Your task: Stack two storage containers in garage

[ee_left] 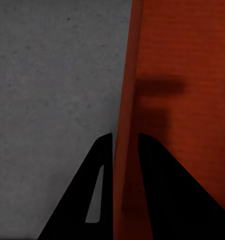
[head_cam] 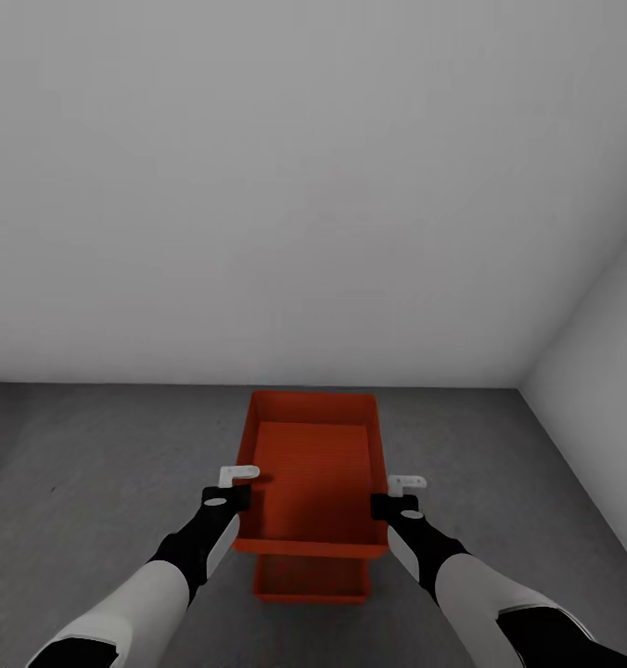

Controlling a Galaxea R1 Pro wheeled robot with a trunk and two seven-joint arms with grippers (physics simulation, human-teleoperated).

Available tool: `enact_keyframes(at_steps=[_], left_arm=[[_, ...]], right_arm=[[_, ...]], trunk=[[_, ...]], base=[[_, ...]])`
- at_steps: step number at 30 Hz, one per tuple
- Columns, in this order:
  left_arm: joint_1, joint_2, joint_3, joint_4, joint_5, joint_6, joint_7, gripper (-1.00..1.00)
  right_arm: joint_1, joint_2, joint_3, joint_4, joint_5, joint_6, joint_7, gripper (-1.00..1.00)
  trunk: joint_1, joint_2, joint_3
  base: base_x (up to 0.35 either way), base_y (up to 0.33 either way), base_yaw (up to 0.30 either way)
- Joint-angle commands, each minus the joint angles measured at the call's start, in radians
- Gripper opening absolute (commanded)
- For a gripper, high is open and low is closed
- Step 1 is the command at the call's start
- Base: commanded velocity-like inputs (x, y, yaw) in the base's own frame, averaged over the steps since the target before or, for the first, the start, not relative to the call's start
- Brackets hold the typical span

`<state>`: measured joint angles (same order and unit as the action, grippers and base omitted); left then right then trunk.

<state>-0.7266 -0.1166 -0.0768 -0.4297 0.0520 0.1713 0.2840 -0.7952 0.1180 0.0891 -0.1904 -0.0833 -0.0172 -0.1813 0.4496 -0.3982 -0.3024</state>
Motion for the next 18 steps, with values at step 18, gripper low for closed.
enact_keyframes(at_steps=[18], left_arm=[[-0.001,0.017,0.029,0.0,0.002,0.01,0.029,-1.0]], right_arm=[[-0.001,-0.024,-0.012,-0.004,0.009,-0.003,-0.006,-1.0]], trunk=[[0.0,-0.002,-0.002]], base=[[-0.007,0.0,0.0]])
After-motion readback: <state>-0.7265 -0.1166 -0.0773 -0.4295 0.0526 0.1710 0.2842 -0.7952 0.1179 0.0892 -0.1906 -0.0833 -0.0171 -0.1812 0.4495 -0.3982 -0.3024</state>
